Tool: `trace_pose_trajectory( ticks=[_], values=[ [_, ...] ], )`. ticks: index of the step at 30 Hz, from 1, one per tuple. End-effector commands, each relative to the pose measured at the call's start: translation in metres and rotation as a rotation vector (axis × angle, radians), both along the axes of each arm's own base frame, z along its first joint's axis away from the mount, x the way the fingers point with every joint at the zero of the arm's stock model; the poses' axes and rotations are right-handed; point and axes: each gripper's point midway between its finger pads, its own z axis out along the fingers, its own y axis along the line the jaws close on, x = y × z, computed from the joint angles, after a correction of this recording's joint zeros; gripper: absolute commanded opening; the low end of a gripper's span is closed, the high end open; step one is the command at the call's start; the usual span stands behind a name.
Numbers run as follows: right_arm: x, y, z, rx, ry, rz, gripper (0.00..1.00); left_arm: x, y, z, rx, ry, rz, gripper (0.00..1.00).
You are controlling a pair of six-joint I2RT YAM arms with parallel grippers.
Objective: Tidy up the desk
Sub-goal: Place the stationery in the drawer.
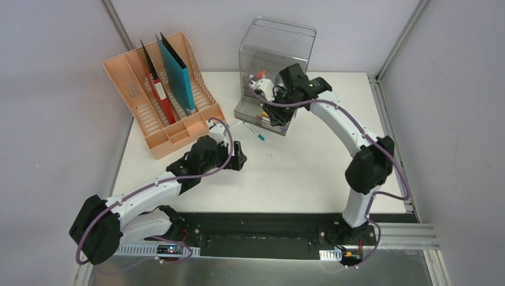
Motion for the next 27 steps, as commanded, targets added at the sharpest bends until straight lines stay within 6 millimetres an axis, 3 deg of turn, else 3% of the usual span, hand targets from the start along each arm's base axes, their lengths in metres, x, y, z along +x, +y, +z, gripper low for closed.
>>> trace_pose_trajectory(
  ticks=[1, 7, 15, 22, 27],
  values=[
    [-0.042, 0.000, 0.039, 0.146, 0.006, 0.082, 0.35, 0.019, -0.025, 0.030, -0.079, -0.031, -0.032, 0.99],
    [-0.059, -0.027, 0.043, 0.216, 0.006, 0.066, 0.34, 0.037, -0.039, 0.010, -0.027, 0.089, -0.052, 0.97],
    [-0.057, -0.071, 0.047, 0.376, 0.035, -0.051, 0.34, 0.076, -0.055, -0.016, 0.030, 0.266, 0.055, 0.94],
    [-0.052, -0.097, 0.054, 0.438, 0.036, -0.107, 0.34, 0.111, -0.053, -0.056, 0.213, 0.466, 0.251, 0.67],
    [-0.051, -0.102, 0.047, 0.457, 0.057, -0.116, 0.33, 0.126, -0.058, -0.072, 0.287, 0.527, 0.287, 0.64]
  ],
)
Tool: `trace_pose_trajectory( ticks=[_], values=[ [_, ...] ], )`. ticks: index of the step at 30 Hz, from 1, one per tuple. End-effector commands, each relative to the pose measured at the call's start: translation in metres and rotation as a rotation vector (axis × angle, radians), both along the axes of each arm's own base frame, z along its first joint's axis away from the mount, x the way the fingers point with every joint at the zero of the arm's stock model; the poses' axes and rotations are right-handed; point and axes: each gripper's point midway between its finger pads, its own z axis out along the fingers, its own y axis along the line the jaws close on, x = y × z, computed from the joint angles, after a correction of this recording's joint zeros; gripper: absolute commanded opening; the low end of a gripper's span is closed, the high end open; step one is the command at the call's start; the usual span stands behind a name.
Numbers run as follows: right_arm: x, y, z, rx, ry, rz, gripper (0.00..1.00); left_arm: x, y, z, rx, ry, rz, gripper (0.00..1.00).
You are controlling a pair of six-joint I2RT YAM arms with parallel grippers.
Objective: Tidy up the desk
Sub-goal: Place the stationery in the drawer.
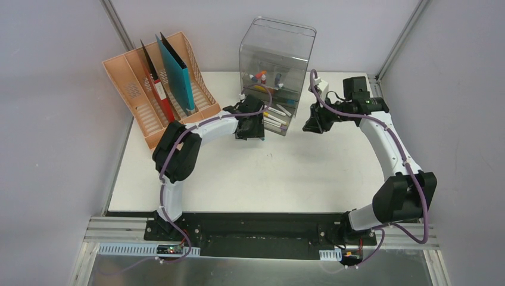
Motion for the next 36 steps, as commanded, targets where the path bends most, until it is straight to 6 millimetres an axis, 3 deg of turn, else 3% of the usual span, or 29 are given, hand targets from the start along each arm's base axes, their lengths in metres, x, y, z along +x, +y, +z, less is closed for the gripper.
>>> trace_pose_trajectory(
  ticks=[1, 8, 16, 25, 33, 36],
  values=[
    [-0.001, 0.005, 0.008, 0.068, -0.030, 0.036, 0.33, 0.006, 0.014, -0.006, 0.093, 0.063, 0.080, 0.64],
    [-0.002, 0.007, 0.000, 0.074, -0.001, 0.049, 0.33, 0.024, 0.008, -0.002, 0.098, 0.024, 0.096, 0.65],
    [-0.002, 0.007, -0.004, 0.073, 0.018, 0.057, 0.32, 0.030, -0.010, 0.005, 0.030, 0.001, 0.028, 0.65],
    [-0.003, 0.008, -0.006, 0.078, 0.029, 0.067, 0.32, 0.047, 0.001, -0.004, 0.087, -0.014, 0.147, 0.64],
    [-0.004, 0.009, -0.006, 0.082, 0.032, 0.071, 0.32, 0.055, 0.002, -0.014, 0.136, 0.004, 0.150, 0.59],
    [-0.004, 0.009, -0.006, 0.082, 0.033, 0.072, 0.32, 0.053, 0.003, -0.017, 0.151, 0.016, 0.142, 0.53]
  ],
)
